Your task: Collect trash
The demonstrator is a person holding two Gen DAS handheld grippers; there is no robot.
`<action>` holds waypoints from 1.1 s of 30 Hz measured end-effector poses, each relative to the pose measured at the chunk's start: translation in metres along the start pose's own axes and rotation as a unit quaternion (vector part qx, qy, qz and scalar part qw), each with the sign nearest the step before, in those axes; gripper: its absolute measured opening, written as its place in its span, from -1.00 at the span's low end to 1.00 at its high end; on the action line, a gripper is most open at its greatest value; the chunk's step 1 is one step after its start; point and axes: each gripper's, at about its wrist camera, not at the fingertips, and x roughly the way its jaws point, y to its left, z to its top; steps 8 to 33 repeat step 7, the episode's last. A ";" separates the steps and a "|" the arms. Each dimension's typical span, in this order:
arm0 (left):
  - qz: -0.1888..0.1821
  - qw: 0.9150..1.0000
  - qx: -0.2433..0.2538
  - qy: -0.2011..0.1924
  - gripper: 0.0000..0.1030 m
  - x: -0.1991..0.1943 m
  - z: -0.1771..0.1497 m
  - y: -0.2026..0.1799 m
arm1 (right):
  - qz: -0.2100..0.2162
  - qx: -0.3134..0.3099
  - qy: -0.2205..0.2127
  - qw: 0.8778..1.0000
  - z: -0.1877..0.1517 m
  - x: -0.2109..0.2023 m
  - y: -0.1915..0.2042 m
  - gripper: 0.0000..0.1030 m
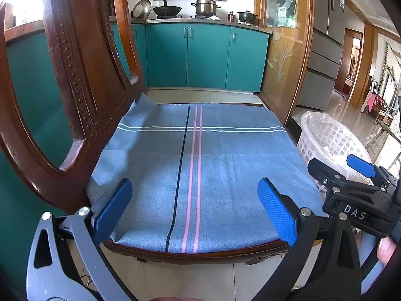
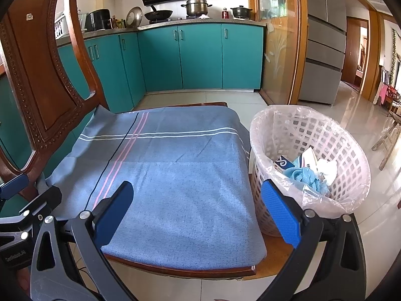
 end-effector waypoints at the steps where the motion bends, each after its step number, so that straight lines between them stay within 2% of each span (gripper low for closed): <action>1: 0.000 1.000 0.000 0.001 0.94 0.000 0.000 0.000 | 0.000 0.000 0.000 1.000 0.000 0.000 0.000 0.93; 33: 0.002 1.000 0.011 0.007 0.94 0.003 -0.001 -0.004 | 0.000 0.001 0.001 1.000 0.000 0.000 0.000 0.93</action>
